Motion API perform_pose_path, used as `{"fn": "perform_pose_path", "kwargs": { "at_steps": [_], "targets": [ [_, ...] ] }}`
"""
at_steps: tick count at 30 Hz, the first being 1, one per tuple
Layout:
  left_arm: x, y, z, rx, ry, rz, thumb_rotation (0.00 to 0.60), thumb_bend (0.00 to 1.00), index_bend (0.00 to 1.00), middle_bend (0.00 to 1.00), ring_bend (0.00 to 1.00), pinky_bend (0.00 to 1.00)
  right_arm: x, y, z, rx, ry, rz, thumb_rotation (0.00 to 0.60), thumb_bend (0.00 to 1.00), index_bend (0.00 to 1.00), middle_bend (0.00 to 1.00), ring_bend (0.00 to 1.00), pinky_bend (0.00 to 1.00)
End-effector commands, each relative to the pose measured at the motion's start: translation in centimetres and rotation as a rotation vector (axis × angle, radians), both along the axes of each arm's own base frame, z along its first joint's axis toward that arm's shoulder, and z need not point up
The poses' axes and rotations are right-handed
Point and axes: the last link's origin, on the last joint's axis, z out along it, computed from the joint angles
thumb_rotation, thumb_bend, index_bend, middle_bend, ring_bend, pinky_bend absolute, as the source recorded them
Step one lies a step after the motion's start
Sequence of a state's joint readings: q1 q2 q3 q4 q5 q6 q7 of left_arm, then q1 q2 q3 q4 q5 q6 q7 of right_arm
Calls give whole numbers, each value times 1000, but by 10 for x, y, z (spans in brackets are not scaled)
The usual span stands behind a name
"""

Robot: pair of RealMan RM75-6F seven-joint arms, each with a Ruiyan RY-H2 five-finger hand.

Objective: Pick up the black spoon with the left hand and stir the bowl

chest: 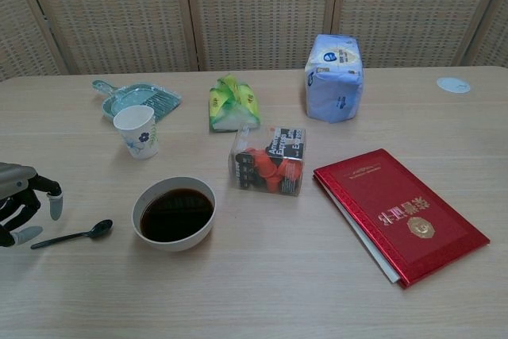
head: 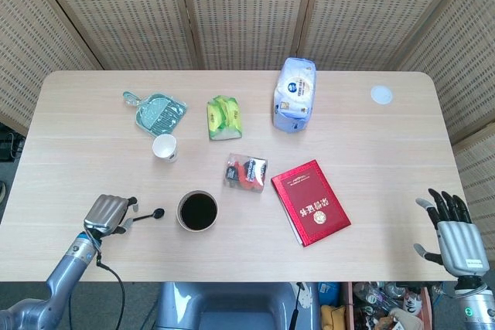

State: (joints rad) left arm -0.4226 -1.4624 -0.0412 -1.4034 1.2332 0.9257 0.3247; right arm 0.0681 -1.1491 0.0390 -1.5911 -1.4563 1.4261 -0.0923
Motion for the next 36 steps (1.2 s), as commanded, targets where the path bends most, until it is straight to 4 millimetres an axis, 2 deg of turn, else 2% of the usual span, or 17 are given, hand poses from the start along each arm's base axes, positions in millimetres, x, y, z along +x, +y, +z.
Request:
{"fn": "perform_pose_path", "kwargs": {
  "at_steps": [1, 6, 36],
  "targets": [
    [0, 0, -1, 2, 0, 1, 600, 420, 443, 782, 753, 740, 0, 1, 0, -2, -1, -2, 600, 126, 228, 148, 70, 108],
    [0, 0, -2, 4, -5, 9, 600, 375, 444, 782, 754, 740, -1, 1, 0, -1, -1, -6, 600, 127, 228, 148, 70, 108],
    [-6, -1, -11, -6, 29, 74, 600, 378, 476, 787, 759, 740, -7, 5, 0, -3, -10, -27, 600, 127, 228, 151, 70, 108]
  ]
}}
